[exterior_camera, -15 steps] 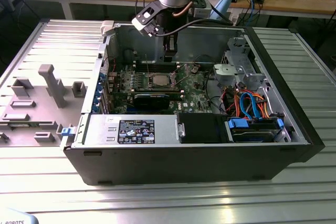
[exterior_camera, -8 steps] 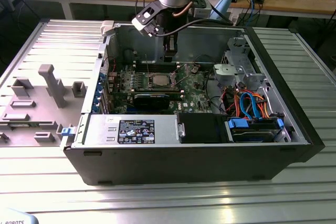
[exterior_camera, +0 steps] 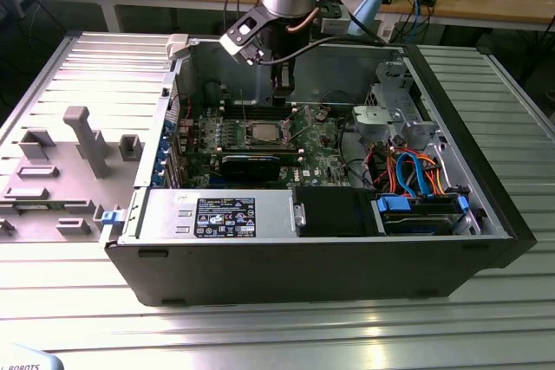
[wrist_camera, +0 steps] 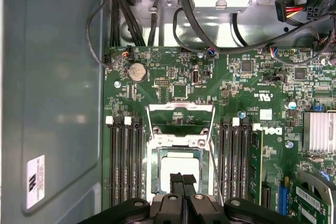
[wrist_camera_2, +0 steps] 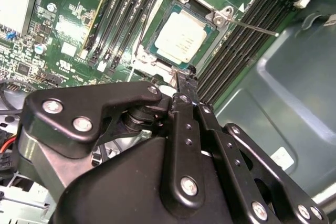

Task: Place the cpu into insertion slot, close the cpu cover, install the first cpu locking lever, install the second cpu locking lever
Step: 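Close the cpu cover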

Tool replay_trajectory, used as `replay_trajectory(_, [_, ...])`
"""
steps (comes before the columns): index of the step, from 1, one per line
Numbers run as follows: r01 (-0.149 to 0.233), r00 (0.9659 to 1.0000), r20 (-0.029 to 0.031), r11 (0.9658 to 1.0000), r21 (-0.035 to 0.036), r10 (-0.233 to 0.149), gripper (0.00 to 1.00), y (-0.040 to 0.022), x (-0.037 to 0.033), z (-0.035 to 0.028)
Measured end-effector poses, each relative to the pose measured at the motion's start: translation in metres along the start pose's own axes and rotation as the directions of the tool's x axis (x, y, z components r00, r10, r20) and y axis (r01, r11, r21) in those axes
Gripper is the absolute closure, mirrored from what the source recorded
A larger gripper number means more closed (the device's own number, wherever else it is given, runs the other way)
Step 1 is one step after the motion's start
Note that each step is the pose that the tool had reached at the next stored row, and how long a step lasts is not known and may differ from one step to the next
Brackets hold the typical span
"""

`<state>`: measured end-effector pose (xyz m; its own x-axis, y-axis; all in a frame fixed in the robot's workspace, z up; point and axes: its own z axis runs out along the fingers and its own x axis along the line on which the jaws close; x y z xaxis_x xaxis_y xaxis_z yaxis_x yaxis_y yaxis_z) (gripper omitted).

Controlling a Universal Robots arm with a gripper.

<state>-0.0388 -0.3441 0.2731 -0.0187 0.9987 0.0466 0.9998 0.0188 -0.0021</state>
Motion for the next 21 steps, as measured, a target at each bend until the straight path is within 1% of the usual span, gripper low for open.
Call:
replay_trajectory(2, [0.000, 1.0000, -0.0001, 1.0000, -0.0001, 0.000, 0.89, 0.0037, -0.0002, 0.0029])
replay_trajectory(5, [0.000, 1.0000, 0.0007, 1.0000, -0.0001, 0.000, 0.89, 0.0098, -0.0002, 0.0041])
replay_trajectory(6, [0.000, 1.0000, 0.0023, 1.0000, -0.0005, 0.000, 0.89, 0.0128, -0.0003, 0.0047])
replay_trajectory(8, [0.000, 1.0000, 0.0037, 1.0000, -0.0013, 0.000, 0.89, 0.0169, -0.0004, 0.0052])
replay_trajectory(11, [0.021, 0.9998, 0.0042, 0.9998, -0.0005, -0.021, 0.89, 0.0216, -0.0006, 0.0058])
replay_trajectory(14, [0.022, 0.9998, 0.0042, 0.9998, -0.0006, -0.022, 0.89, 0.0261, -0.0007, 0.0060])
replay_trajectory(15, [0.022, 0.9997, 0.0046, 0.9998, -0.0005, -0.022, 0.89, 0.0300, -0.0007, 0.0060])
replay_trajectory(17, [0.022, 0.9997, 0.0053, 0.9998, -0.0005, -0.022, 0.89, 0.0347, -0.0008, 0.0061])
replay_trajectory(21, [0.022, 0.9997, 0.0060, 0.9998, -0.0003, -0.022, 0.89, 0.0413, -0.0009, 0.0065])
